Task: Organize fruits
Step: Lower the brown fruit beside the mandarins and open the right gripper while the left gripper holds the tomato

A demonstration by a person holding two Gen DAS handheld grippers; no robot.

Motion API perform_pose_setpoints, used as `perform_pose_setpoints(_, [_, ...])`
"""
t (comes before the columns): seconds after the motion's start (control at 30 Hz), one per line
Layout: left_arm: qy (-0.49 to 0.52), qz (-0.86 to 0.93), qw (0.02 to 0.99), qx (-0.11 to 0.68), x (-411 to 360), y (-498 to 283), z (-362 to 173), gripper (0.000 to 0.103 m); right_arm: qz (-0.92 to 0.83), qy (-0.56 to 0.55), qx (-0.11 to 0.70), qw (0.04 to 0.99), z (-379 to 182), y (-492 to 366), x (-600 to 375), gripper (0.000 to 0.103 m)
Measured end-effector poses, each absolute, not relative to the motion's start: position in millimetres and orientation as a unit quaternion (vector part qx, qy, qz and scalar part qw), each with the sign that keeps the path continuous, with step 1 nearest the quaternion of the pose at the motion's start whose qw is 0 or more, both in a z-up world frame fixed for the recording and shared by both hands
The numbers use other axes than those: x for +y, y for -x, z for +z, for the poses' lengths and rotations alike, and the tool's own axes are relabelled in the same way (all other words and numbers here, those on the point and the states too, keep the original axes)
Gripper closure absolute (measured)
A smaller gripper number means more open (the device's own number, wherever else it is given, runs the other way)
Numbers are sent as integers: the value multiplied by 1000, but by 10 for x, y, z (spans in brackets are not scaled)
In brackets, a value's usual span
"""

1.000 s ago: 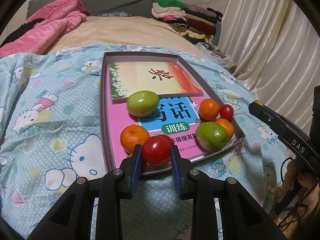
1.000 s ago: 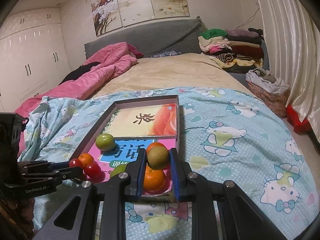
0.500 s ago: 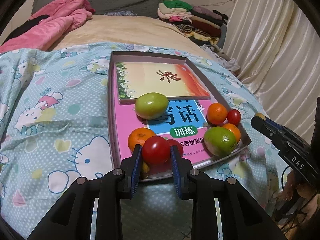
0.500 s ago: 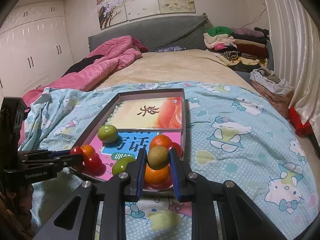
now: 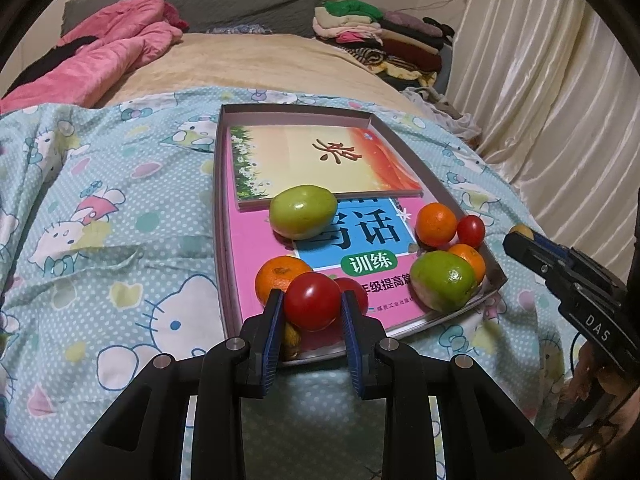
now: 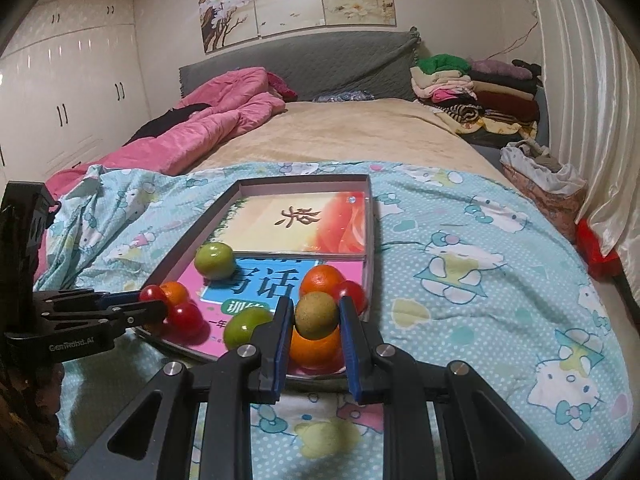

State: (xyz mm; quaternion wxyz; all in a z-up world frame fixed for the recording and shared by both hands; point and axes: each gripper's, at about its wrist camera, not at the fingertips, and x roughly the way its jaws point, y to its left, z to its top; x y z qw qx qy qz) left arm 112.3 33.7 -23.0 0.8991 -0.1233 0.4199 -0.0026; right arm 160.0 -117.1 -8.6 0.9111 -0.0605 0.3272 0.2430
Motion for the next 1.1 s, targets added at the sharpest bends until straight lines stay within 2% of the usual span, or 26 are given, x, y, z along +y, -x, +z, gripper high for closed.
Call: perform_pose_setpoints(1.1, [121,-1,899,420,340,-1121,-228,74,236,87,370,894,-279,-1658,-1140,79])
